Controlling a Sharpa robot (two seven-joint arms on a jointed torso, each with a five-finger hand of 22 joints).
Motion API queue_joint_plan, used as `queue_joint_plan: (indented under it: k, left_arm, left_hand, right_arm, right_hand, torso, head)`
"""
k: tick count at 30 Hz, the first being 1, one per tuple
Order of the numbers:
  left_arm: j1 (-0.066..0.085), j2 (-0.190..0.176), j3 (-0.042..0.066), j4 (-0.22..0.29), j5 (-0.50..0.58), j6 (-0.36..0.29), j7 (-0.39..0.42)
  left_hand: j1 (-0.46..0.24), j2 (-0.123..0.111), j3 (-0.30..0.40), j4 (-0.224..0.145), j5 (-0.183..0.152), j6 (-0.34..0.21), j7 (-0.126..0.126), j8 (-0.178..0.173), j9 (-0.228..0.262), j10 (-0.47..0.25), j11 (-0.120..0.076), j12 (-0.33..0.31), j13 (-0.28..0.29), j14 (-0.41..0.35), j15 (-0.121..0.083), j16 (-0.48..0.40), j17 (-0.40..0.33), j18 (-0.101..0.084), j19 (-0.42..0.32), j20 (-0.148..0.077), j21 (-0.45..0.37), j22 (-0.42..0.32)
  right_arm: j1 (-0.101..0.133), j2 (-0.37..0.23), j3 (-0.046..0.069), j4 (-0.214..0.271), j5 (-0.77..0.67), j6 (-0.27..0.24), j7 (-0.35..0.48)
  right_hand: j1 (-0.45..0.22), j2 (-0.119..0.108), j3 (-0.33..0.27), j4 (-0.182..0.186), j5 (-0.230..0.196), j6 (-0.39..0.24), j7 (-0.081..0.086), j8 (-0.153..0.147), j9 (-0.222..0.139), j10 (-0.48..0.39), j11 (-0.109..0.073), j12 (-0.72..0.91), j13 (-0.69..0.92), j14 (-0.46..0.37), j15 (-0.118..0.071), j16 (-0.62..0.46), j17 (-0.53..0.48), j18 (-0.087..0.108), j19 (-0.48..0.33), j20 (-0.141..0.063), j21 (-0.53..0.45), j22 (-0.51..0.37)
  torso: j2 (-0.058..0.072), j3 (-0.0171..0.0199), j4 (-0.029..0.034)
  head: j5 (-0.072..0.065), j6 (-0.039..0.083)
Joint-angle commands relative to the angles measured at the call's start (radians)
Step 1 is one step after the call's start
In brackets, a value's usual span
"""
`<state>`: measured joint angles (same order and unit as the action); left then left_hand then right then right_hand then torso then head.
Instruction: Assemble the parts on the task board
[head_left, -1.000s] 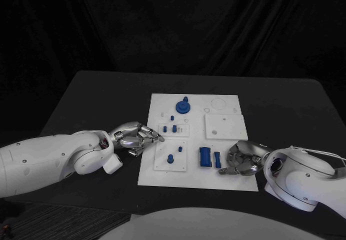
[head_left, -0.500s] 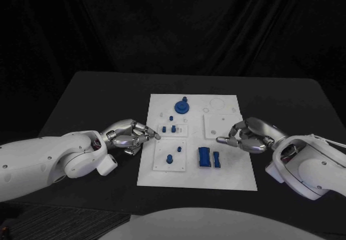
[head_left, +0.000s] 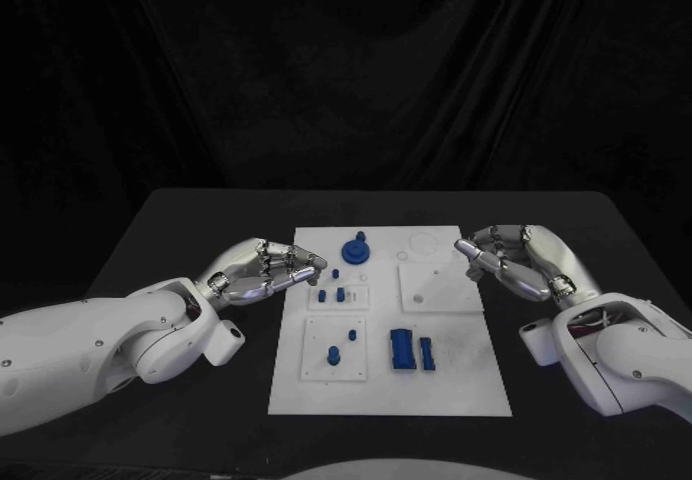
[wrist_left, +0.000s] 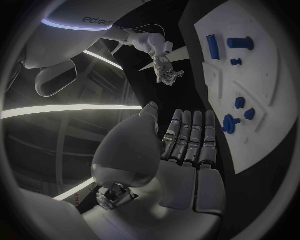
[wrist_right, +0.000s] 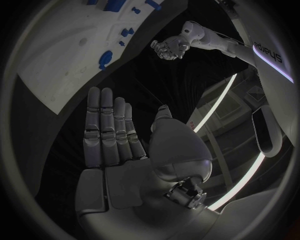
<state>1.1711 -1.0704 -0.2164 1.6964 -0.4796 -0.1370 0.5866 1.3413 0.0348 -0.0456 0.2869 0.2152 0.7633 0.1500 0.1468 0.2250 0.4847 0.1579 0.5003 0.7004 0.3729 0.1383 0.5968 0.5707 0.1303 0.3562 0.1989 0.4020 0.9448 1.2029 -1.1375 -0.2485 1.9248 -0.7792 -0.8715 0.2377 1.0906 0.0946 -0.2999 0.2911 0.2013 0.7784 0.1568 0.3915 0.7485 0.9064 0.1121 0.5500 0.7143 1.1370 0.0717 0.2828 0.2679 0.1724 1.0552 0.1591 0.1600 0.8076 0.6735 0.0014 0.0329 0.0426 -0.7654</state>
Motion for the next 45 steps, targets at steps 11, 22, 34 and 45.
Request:
queue_joint_plan:
  k: [11,22,34,45]
  left_arm:
    - [-0.001,0.034,0.003,-0.024,0.054,-0.041,0.060]
    - [-0.039,0.116,0.071,-0.057,0.191,-0.231,0.019]
    - [-0.107,0.261,0.192,-0.114,0.430,-0.564,-0.052]
    - [-0.121,0.290,0.216,-0.126,0.480,-0.633,-0.067]
  left_hand:
    - [-0.473,-0.035,-0.048,-0.088,-0.111,-0.620,-0.150,-0.147,-0.225,-0.485,-0.242,-0.500,-0.700,-0.373,-0.138,-0.597,-0.571,-0.016,-0.356,-0.119,-0.402,-0.945]
    - [-0.790,-0.035,0.046,-0.164,-0.215,-0.673,-0.150,-0.147,-0.225,-0.485,-0.158,-0.500,-0.700,-0.373,-0.138,-0.597,-0.571,-0.044,-0.356,-0.199,-0.402,-0.945]
    - [-1.001,-0.035,0.046,-0.209,-0.215,-0.763,-0.150,-0.147,-0.225,-0.485,-0.158,-0.500,-0.700,-0.373,-0.138,-0.597,-0.571,-0.130,-0.356,-0.199,-0.402,-0.945]
    - [-1.129,-0.035,0.046,-0.287,-0.215,-0.763,-0.150,-0.147,-0.225,-0.485,-0.158,-0.500,-0.700,-0.373,-0.138,-0.597,-0.571,-0.130,-0.356,-0.199,-0.402,-0.945]
  right_arm:
    - [-0.035,0.006,0.003,-0.027,0.174,-0.017,0.218]
    - [-0.072,0.117,0.080,-0.130,0.364,0.021,0.238]
    - [-0.138,0.313,0.218,-0.314,0.703,0.087,0.274]
    - [-0.153,0.357,0.249,-0.355,0.779,0.101,0.282]
  right_hand:
    - [-0.574,-0.095,0.216,-0.150,-0.100,-0.545,-0.157,-0.272,-0.536,-0.702,-0.010,-0.422,-0.544,-0.940,0.032,-0.283,-0.268,-0.172,-0.886,-0.025,-0.160,-0.657]
    - [-1.091,-0.095,0.300,-0.291,-0.201,-0.778,-0.157,-0.391,-0.748,-0.906,-0.112,-0.550,-0.714,-1.137,-0.072,-0.283,-0.268,-0.172,-1.055,-0.159,-0.160,-0.808]
    - [-1.091,-0.095,0.300,-0.291,-0.201,-0.778,-0.157,-0.391,-0.748,-0.906,-0.112,-0.550,-0.714,-1.137,-0.072,-0.283,-0.268,-0.172,-1.055,-0.159,-0.160,-0.808]
    - [-1.091,-0.095,0.300,-0.291,-0.201,-0.778,-0.157,-0.391,-0.748,-0.906,-0.112,-0.550,-0.714,-1.137,-0.072,-0.283,-0.268,-0.172,-1.055,-0.159,-0.160,-0.808]
  torso:
    - [-0.009,0.0058,-0.0076]
    - [-0.095,0.0006,-0.0258]
    - [-0.129,-0.0014,-0.0329]
    - [-0.129,-0.0014,-0.0329]
  head:
    - [-0.009,0.081]
    - [-0.033,0.142]
    - [-0.043,0.165]
    - [-0.043,0.165]
